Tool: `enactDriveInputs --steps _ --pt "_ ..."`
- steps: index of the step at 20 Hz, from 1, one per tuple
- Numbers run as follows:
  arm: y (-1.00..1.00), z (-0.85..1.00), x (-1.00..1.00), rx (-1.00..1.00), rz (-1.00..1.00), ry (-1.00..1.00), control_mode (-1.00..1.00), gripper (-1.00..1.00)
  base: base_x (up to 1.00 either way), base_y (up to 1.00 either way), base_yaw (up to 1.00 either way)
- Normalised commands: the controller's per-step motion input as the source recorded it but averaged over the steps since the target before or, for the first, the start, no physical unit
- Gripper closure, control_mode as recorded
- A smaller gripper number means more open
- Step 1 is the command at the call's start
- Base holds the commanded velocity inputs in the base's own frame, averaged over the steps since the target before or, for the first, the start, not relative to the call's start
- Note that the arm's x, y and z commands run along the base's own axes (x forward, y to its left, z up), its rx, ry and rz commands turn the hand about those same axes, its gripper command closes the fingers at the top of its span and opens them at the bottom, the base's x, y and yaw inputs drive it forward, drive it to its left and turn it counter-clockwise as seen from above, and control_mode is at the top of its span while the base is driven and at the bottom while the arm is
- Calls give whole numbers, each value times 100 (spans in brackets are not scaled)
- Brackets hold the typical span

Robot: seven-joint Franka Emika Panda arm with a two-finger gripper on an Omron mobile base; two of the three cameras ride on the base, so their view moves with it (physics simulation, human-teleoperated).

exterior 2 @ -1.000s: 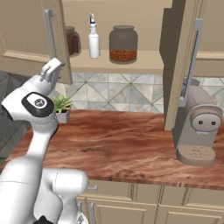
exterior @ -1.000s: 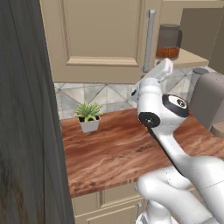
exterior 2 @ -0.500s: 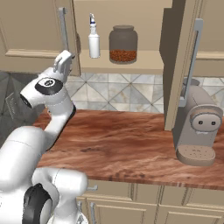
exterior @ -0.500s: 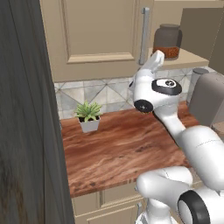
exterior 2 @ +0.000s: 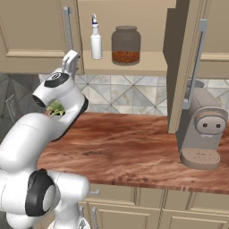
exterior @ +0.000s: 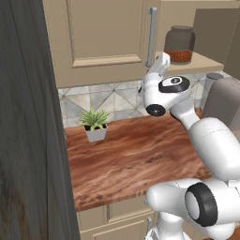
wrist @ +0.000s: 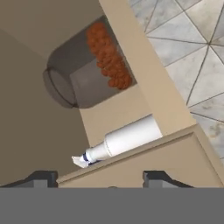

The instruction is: Pick the jar and jar from the dining table and place them in the open cabinet. Close the cabinet after placing the objects.

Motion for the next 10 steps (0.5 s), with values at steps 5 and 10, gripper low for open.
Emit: enactDriveInputs --steps 5,10 --pt "-1 -13 34 -8 0 -1 -100 -100 0 0 0" --pt "0 -3 -22 -9 0 -9 -100 -100 0 0 0"
